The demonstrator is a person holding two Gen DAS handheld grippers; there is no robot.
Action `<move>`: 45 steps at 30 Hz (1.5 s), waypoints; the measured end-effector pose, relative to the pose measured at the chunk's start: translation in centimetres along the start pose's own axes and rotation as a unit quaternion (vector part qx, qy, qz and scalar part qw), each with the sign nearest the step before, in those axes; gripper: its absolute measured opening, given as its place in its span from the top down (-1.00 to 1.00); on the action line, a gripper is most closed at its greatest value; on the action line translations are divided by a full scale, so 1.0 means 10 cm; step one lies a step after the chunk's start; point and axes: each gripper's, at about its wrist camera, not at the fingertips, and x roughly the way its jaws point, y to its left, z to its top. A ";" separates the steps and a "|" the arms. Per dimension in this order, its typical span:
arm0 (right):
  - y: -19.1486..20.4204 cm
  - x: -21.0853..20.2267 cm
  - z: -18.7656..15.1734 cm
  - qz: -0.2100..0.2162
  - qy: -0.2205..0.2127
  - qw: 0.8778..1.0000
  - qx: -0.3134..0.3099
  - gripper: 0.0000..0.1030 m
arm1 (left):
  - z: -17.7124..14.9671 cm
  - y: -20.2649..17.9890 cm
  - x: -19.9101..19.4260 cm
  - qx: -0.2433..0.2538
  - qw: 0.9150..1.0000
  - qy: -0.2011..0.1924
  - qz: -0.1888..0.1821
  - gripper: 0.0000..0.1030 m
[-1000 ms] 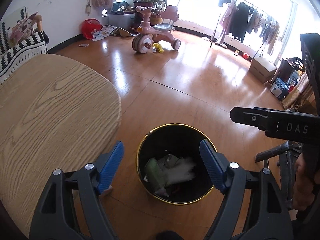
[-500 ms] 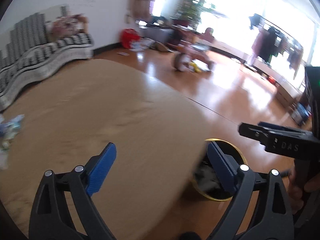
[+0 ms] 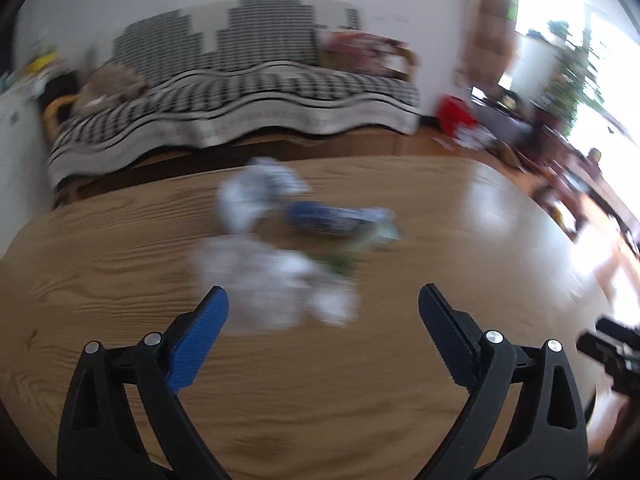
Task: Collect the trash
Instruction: 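Swing both open tools back over the table to the remaining trash, then grasp the clear plastic bag with the left tool while the right tool grasps the green wrapper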
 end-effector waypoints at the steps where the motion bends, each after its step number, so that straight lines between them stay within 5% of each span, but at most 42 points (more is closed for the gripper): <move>1: 0.13 0.07 0.00 0.005 0.002 1.000 -0.004 -0.54 | 0.02 0.15 0.03 -0.015 1.000 0.002 0.007 -0.81; 6: 0.51 0.44 0.12 0.022 0.017 1.000 -0.012 -0.54 | 0.02 0.52 0.20 -0.042 0.999 0.015 0.013 -0.81; 16: 0.87 0.95 0.25 0.040 0.032 0.999 -0.013 -0.54 | 0.04 0.58 0.74 -0.054 0.997 0.046 0.002 -0.79; 17: 0.91 1.00 0.27 0.041 0.034 0.998 -0.016 -0.54 | 0.05 0.59 0.76 -0.052 0.998 0.046 -0.009 -0.69; 19: 0.95 1.07 0.30 0.042 0.035 0.998 -0.019 -0.54 | 0.03 0.60 0.79 -0.049 0.997 0.055 -0.022 0.29; 22: 1.01 1.16 0.34 0.047 0.034 0.998 -0.013 -0.54 | 0.00 0.71 0.77 -0.057 0.996 0.066 -0.030 0.75; 24: 1.09 1.24 0.41 0.057 0.036 0.998 -0.001 -0.54 | -0.02 0.79 0.70 -0.056 0.996 0.069 -0.027 0.83; 31: 1.45 1.55 0.61 0.068 0.044 0.996 0.024 -0.54 | -0.21 0.96 0.39 -0.030 0.996 0.088 0.003 0.84; 35: 1.71 1.68 0.66 0.016 0.035 0.999 -0.009 -0.52 | -0.28 1.05 0.27 -0.023 0.996 0.087 0.009 0.85; 36: 1.75 1.69 0.66 0.008 0.031 0.999 -0.016 -0.35 | -0.29 1.07 0.24 -0.019 0.996 0.085 0.009 0.85; 38: 1.78 1.70 0.65 -0.005 0.024 0.999 -0.032 0.44 | -0.29 1.09 0.21 -0.015 0.997 0.081 0.013 0.85; 45: 1.64 1.49 0.56 -0.009 0.024 0.999 -0.038 0.46 | -0.22 1.05 0.11 -0.015 0.997 0.071 0.007 0.85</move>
